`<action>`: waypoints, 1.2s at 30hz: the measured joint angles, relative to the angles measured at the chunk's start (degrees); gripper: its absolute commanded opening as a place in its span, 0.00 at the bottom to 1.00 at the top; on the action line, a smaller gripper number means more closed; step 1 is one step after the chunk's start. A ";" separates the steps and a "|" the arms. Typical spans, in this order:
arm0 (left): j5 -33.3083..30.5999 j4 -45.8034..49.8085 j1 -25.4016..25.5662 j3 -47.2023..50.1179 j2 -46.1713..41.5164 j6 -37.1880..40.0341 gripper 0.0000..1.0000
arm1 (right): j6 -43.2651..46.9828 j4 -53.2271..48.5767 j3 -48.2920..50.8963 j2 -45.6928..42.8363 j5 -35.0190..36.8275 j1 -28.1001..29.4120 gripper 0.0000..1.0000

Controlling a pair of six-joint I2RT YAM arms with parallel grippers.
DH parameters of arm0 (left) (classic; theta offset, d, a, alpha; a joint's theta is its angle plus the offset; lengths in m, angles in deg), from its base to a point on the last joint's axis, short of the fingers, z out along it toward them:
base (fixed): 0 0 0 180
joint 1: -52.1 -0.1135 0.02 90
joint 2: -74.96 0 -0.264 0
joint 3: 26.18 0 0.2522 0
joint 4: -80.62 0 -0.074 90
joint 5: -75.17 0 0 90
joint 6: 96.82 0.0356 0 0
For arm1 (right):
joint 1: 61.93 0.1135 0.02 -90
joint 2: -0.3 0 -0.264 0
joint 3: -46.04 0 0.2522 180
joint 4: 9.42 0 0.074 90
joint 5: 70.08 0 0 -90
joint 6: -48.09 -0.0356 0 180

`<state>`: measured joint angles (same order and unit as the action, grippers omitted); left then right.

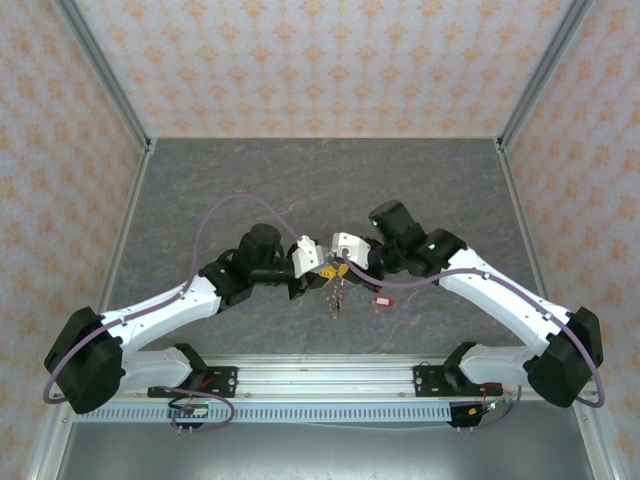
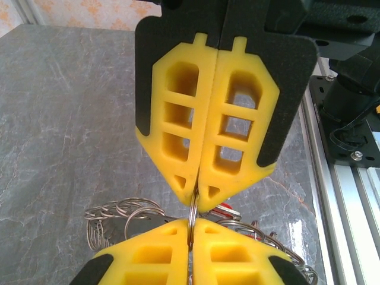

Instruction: Put the keys on the keyring

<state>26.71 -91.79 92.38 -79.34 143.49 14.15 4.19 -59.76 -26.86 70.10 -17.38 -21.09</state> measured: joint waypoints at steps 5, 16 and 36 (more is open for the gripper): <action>0.00 -0.09 0.04 0.00 0.00 -0.07 0.04 | -0.44 0.09 0.00 -0.02 -0.17 0.00 0.02; 0.00 -0.04 0.17 0.00 -0.02 0.09 0.06 | -1.95 2.78 1.62 -1.55 -0.63 0.09 0.01; -0.63 -3.56 0.26 3.63 -2.16 -2.91 0.00 | -5.03 11.08 8.96 -5.11 -1.22 -1.16 0.13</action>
<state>26.07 -95.36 92.64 -75.71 141.33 11.24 -0.83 -48.67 -17.89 64.99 -18.61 -22.25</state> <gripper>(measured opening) 0.043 0.160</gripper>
